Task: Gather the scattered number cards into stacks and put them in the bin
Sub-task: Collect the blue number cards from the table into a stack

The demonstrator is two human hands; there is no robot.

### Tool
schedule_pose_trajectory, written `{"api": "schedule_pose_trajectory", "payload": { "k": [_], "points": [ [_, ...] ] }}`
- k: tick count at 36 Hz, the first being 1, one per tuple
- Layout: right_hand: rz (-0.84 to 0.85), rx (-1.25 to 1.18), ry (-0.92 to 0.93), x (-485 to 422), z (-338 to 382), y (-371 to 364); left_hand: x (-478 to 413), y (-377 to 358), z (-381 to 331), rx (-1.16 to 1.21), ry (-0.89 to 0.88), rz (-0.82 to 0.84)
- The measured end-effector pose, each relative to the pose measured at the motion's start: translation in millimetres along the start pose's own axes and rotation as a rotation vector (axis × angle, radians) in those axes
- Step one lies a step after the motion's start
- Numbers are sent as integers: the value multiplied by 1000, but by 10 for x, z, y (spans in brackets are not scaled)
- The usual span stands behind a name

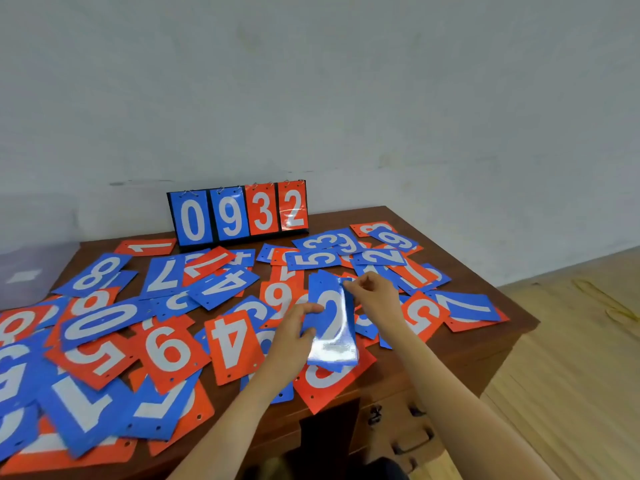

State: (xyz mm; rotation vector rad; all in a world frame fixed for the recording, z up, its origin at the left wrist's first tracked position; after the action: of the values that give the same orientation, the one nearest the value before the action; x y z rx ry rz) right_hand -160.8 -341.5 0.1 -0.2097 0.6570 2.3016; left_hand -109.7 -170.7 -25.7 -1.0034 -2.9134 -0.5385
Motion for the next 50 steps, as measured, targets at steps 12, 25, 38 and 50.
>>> {"api": "schedule_pose_trajectory", "payload": {
  "k": [12,25,38,50],
  "points": [
    [333,629,-103,-504,-678,-12,-186,221,-11,92,123,-153],
    [491,918,-156,-913,-800,-274,-479,387,109,103,150,-164],
    [113,822,226,-757,3,-130,-366,609,170,160,179,-241],
    [2,-110,30,93,329,-224,56,740,204,239,173,-300]
  ]
}}
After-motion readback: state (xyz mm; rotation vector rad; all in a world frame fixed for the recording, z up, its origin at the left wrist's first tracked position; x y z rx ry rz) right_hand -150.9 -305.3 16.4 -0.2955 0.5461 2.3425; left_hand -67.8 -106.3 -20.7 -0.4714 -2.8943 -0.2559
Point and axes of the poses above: each hand's wrist, its own x-axis away from the middle knuckle, its own y-axis out of the back of the hand, z = x × y, the point moved 6 cm from there along -x, towards the middle knuckle, and after that the axes turned 15 degrees about y, right-handed, at the moved point
